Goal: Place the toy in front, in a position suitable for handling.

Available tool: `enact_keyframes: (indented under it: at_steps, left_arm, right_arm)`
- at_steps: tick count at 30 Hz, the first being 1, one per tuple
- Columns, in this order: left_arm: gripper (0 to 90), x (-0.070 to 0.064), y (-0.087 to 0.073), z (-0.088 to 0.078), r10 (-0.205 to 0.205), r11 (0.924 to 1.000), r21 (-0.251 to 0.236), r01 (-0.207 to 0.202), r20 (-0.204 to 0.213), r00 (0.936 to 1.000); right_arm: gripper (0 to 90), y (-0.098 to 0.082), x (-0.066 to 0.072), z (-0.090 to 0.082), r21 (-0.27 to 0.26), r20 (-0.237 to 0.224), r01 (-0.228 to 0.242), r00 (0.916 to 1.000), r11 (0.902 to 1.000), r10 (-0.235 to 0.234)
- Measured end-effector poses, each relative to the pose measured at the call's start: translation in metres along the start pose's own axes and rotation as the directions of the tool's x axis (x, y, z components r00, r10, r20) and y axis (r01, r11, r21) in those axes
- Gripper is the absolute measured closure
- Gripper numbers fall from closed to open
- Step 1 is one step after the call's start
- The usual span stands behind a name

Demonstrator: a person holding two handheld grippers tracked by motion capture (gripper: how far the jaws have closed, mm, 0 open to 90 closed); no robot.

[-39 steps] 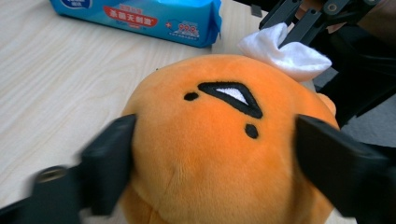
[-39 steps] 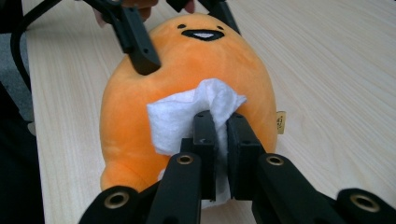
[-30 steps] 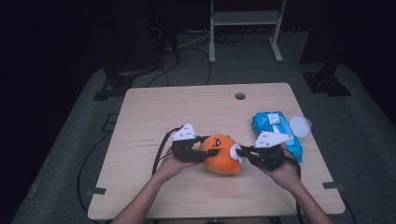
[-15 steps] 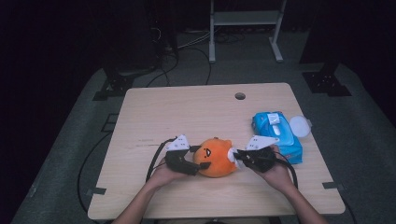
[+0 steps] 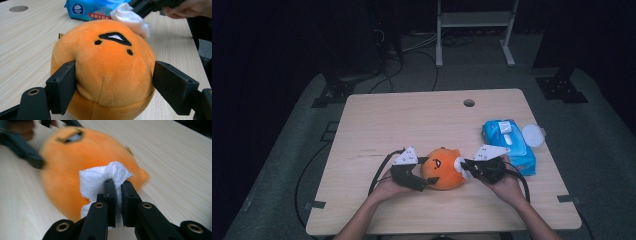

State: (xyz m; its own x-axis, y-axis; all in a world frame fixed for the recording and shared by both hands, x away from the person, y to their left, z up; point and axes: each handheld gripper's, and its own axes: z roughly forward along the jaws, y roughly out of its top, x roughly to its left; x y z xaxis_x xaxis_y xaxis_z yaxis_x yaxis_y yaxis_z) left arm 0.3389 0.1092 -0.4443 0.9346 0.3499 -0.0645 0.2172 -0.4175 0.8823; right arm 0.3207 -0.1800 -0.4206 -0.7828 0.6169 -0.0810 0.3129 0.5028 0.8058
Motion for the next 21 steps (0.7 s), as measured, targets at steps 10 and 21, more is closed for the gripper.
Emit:
enact_keyframes:
  at_steps: [10, 21]
  left_arm:
    - [21.4, 0.001, 0.001, 0.000, -0.006, 0.9999, 0.011, 0.007, -0.010, 0.9999]
    - [33.2, 0.009, 0.008, 0.006, -0.079, 0.9969, -0.012, 0.078, -0.077, 0.9939]
  right_arm:
    - [83.0, 0.012, 0.016, 0.003, -0.040, -0.035, 0.043, 0.9984, 0.9983, -0.044]
    - [83.0, 0.016, 0.040, 0.000, -0.046, -0.061, 0.115, 0.9911, 0.9923, -0.118]
